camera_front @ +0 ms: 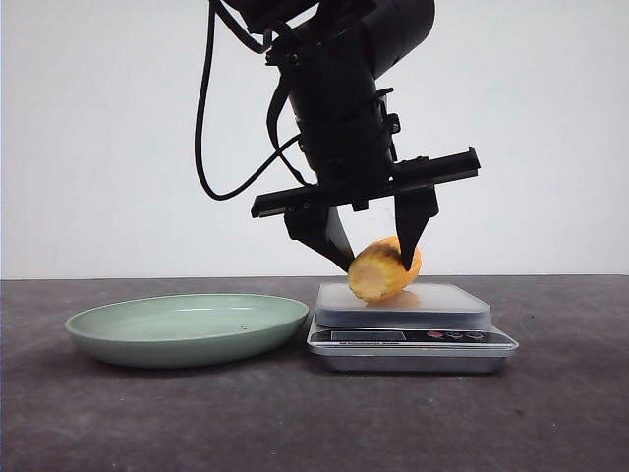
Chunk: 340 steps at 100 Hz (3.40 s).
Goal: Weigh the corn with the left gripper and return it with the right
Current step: 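Lower the corn onto the scale, open the left gripper, withdraw upward, then move the right gripper down over the corn and close on it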
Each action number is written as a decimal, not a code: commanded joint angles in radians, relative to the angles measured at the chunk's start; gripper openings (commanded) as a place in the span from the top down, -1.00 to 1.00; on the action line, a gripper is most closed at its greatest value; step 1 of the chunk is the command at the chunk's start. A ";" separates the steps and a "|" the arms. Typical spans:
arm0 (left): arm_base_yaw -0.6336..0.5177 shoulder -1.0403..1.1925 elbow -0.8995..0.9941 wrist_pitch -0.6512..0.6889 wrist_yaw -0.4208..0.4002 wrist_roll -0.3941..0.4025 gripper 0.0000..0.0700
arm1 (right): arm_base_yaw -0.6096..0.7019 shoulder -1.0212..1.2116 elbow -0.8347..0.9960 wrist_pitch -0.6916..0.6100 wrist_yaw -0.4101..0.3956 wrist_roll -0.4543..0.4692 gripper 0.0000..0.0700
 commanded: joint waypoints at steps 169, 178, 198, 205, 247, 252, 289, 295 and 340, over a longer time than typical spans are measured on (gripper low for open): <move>-0.146 -1.168 -0.013 -0.711 -0.330 0.196 -0.24 | 0.090 0.104 0.018 0.069 -0.026 0.000 -0.96; -0.148 -1.257 -0.091 -0.731 -0.330 0.145 -0.24 | 0.134 0.152 0.018 0.115 -0.020 0.014 -0.96; -0.148 -1.399 -0.249 -0.770 -0.320 0.045 -0.24 | 0.278 0.314 0.029 0.231 0.051 0.051 -0.96; -0.148 -1.431 -0.284 -0.769 -0.317 0.021 -0.24 | 0.323 0.382 0.049 0.241 0.087 0.051 -0.96; -0.148 -1.453 -0.303 -0.767 -0.321 0.021 -0.24 | 0.514 0.870 0.309 0.269 0.273 0.100 -0.96; -0.148 -1.453 -0.303 -0.768 -0.321 0.021 -0.24 | 0.522 0.919 0.346 0.260 0.294 0.111 -0.96; -0.148 -1.453 -0.303 -0.798 -0.322 0.021 -0.24 | 0.519 1.133 0.451 0.224 0.397 0.171 -0.81; -0.148 -1.453 -0.303 -0.798 -0.323 0.022 -0.24 | 0.518 1.154 0.451 0.222 0.397 0.180 -0.75; -0.148 -1.454 -0.303 -0.845 -0.375 0.032 -0.24 | 0.517 1.200 0.451 0.179 0.394 0.240 -0.28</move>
